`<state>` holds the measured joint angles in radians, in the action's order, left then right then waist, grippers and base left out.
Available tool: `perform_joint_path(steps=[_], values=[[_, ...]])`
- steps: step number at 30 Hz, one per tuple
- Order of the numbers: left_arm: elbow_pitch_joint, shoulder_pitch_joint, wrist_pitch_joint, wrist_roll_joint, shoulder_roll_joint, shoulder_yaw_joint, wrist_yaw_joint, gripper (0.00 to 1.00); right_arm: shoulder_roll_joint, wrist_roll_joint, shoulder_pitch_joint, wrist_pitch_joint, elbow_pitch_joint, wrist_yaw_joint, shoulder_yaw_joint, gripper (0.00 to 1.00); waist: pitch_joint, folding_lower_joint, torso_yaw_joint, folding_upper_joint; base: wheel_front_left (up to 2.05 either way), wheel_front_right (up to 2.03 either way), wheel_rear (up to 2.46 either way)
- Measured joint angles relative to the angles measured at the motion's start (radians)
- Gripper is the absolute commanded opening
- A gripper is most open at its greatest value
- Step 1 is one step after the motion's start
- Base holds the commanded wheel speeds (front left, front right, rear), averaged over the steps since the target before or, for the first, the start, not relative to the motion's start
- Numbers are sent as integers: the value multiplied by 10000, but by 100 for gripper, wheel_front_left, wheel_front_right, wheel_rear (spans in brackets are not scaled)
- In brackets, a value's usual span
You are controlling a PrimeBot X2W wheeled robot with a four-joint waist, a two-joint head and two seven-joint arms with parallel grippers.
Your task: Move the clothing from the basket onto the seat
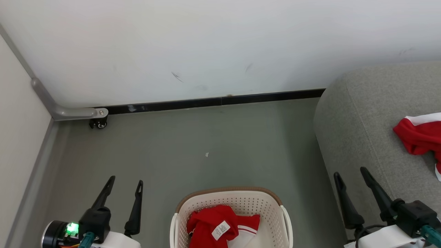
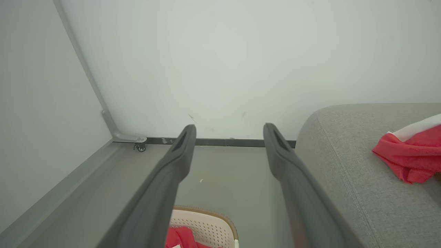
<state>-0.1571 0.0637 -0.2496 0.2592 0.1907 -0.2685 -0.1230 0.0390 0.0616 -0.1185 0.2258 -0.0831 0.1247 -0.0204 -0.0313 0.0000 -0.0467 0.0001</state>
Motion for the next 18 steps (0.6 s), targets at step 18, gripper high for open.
perform_joint_path(steps=[18], values=[[-1864, 1242, 109, -639, -420, -1290, 646, 100, -38, -221, 45, 33, -1448, 0, -2063, 100, -1241, 1, -181, 0, 0, 0, 0]])
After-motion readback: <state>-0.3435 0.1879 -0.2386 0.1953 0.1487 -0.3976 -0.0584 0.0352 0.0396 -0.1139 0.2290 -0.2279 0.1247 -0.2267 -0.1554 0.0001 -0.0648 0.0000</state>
